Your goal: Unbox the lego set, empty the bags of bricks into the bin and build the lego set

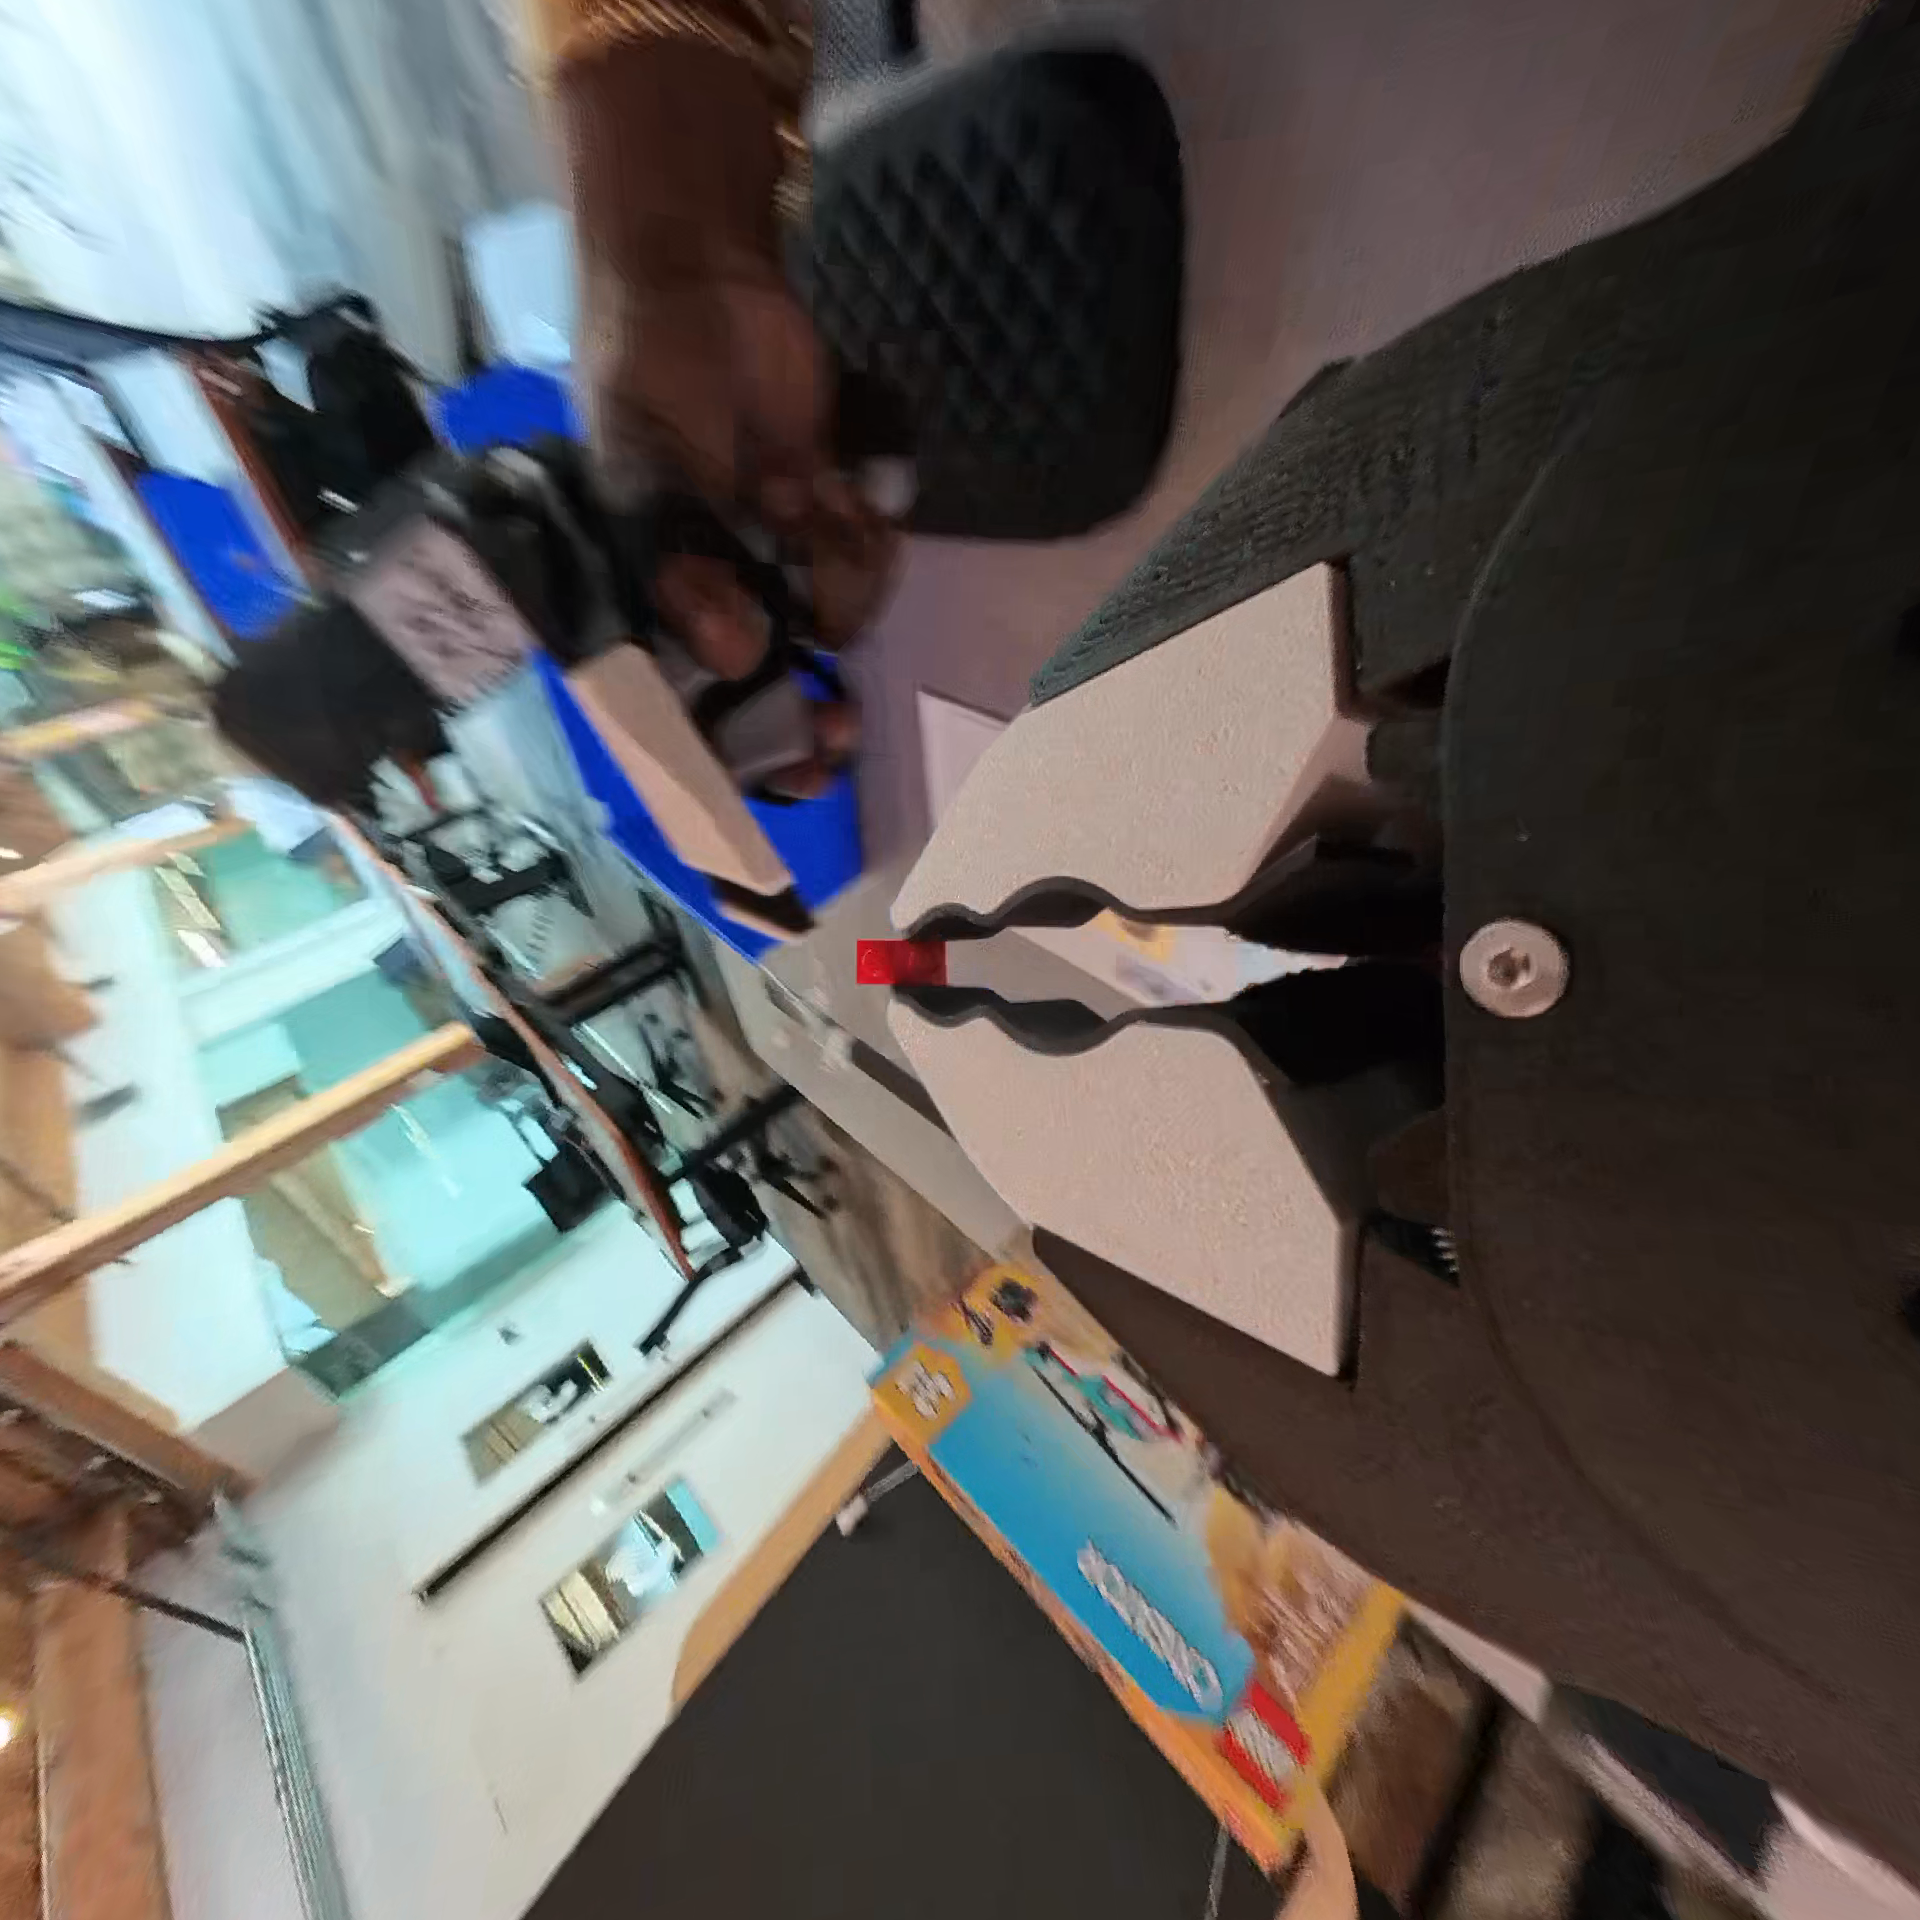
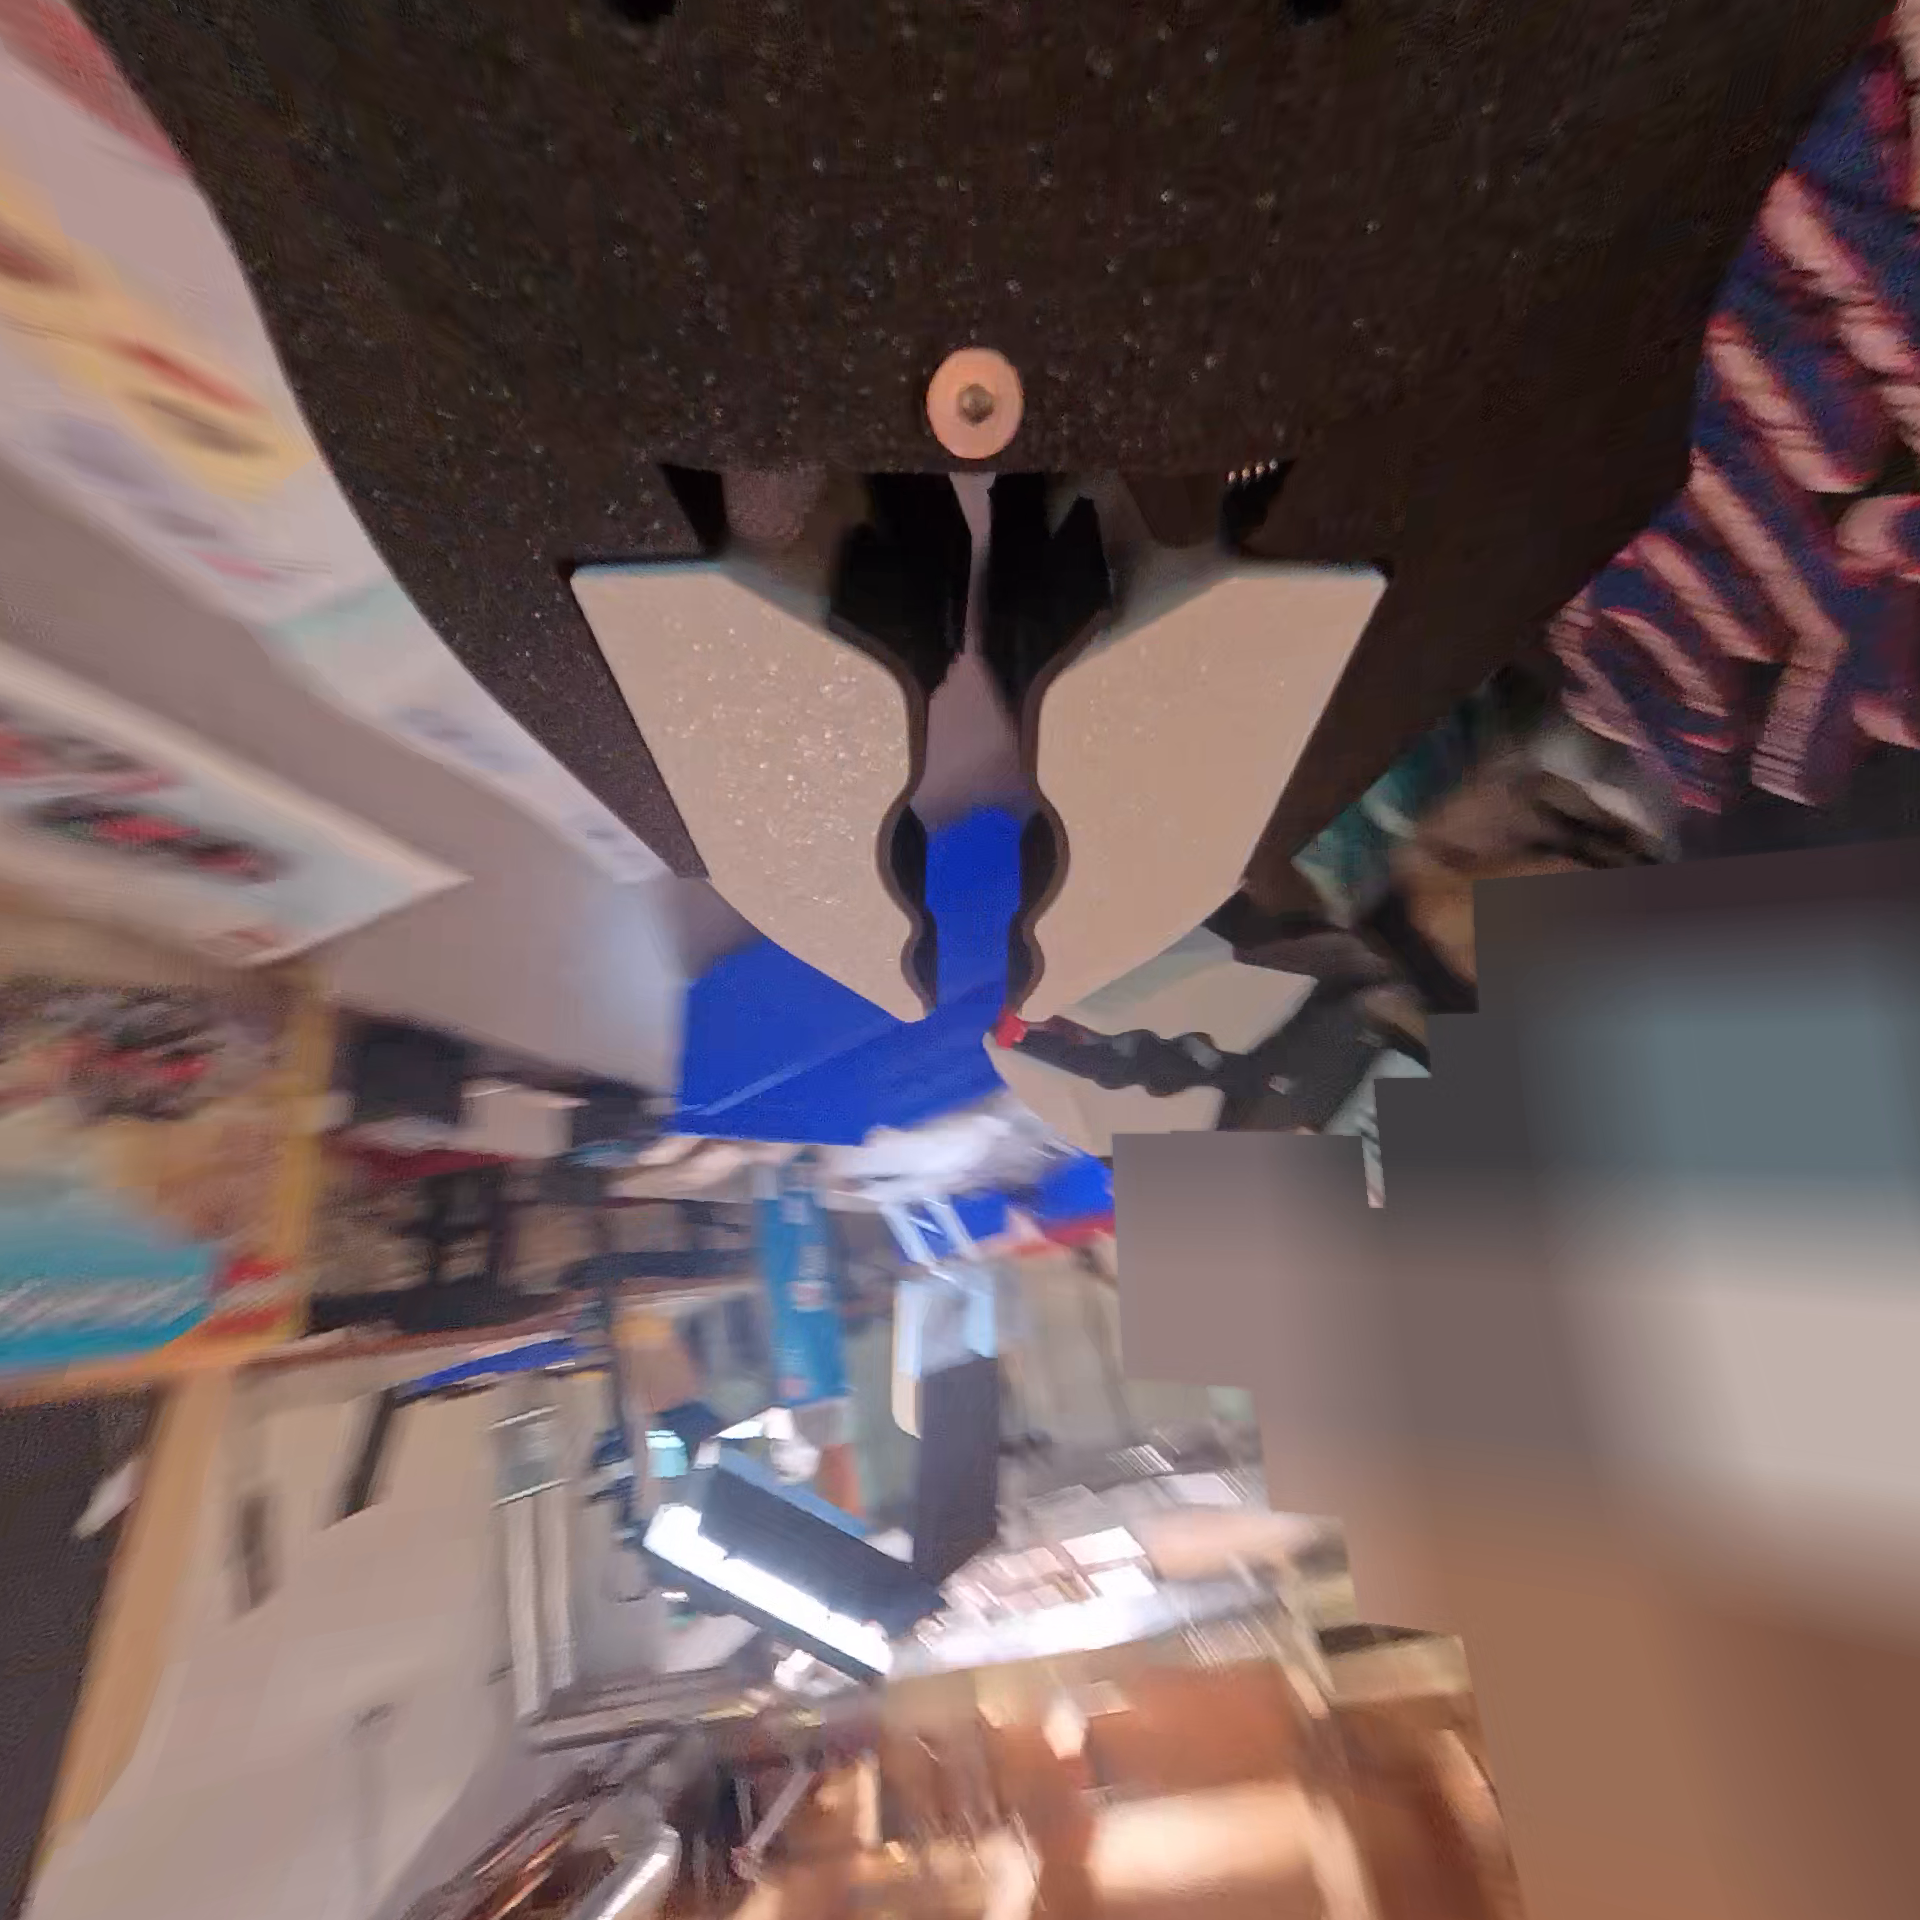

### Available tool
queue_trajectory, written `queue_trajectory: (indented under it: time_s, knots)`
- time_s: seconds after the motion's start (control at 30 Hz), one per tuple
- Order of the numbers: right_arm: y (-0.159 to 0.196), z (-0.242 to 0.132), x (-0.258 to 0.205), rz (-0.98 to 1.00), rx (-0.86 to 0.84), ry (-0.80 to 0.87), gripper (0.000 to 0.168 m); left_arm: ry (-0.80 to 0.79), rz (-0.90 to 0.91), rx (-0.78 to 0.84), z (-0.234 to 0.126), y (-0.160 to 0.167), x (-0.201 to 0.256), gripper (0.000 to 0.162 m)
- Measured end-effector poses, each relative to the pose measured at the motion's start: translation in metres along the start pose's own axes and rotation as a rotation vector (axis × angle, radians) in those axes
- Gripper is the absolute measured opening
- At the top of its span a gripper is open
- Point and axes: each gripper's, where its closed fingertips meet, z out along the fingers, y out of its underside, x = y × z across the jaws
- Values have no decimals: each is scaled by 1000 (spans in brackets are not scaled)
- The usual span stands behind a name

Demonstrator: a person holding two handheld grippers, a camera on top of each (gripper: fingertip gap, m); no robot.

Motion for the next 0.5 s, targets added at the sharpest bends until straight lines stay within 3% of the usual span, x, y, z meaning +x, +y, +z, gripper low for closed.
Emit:
queue_trajectory:
  time_s: [0.07,0.2,0.5]
  knots:
    - [-5,2,-2,-119,-61,75,10,-31,69,-47,1,6,0,8]
    - [11,12,-3,66,-116,2,19,-44,121,-52,6,9,4,8]
    - [21,18,-5,333,-45,-166,5,-37,132,-30,8,9,7,8]
